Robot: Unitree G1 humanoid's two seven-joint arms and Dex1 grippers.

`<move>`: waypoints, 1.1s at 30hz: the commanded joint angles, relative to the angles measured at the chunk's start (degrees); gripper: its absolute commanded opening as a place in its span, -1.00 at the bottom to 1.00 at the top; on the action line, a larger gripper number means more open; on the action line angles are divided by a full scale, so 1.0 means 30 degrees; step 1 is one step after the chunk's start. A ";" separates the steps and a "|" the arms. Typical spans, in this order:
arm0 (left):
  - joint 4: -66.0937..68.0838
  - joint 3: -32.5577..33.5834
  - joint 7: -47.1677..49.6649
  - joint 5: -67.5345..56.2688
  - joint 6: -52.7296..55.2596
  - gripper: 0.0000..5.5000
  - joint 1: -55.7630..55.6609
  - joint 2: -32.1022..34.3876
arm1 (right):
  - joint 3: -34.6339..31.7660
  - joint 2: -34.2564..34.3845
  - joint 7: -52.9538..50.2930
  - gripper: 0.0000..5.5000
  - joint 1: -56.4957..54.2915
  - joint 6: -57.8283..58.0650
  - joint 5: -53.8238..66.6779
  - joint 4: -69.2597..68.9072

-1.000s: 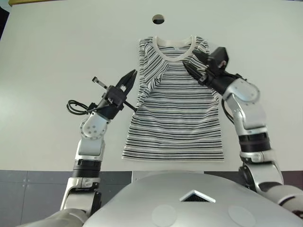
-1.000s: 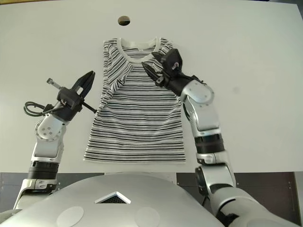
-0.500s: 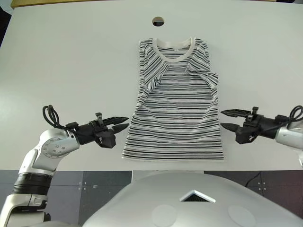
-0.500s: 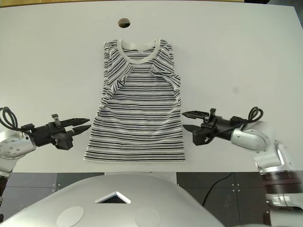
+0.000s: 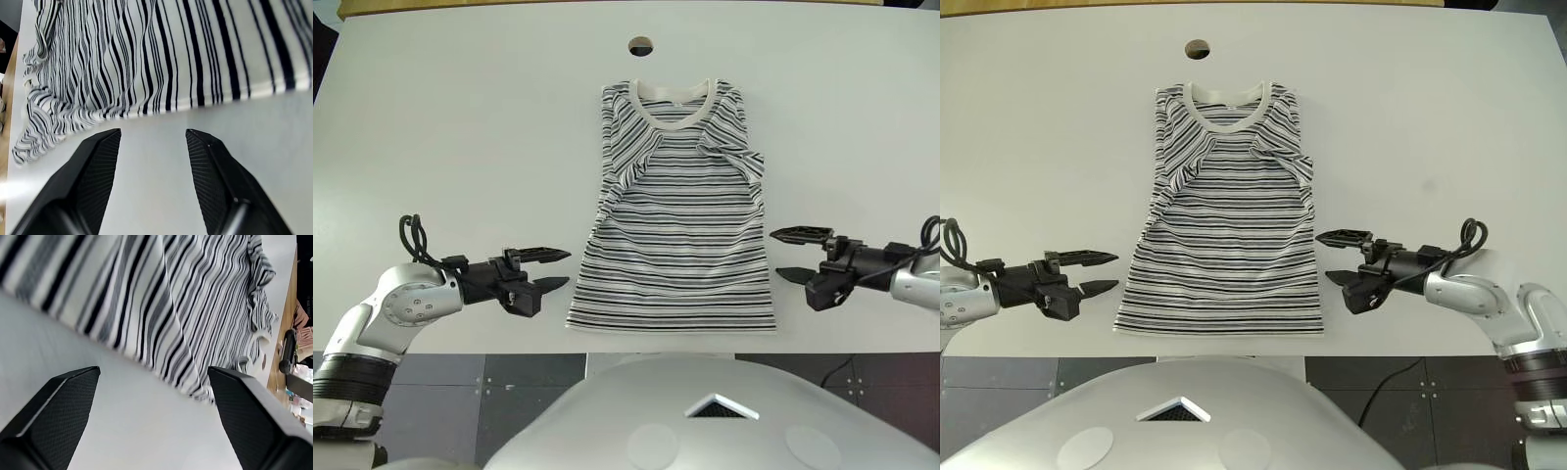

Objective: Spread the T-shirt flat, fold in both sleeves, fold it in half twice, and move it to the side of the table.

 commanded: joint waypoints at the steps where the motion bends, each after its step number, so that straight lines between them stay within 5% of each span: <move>1: -0.0147 -0.1385 -0.0206 0.1217 0.0332 -0.10 0.0184 -0.0610 | 0.1570 -0.0200 0.1451 0.49 0.0936 0.0826 0.0065 -0.0442; 8: -0.0682 -0.2317 0.0007 0.1187 0.0439 -0.10 0.0064 -0.0600 | 0.3023 -0.0568 0.2408 0.49 0.1429 0.1507 0.1657 -0.1507; 23: -0.2219 -0.2701 -0.1378 0.0714 0.1039 -0.96 0.0285 0.1425 | 0.3712 -0.0962 0.2875 -0.62 0.1077 0.2046 0.1386 -0.0914; 27: -0.2332 -0.3176 -0.1768 0.0507 0.1265 -0.96 0.0205 0.1281 | 0.3837 -0.0972 0.3148 -0.92 0.1042 0.2371 0.1875 -0.0968; 33: -0.2505 -0.4038 -0.4246 -0.3129 0.3746 -0.96 0.1151 0.2655 | 0.3735 -0.2219 0.5315 -0.95 0.2469 0.5769 0.6838 -0.2833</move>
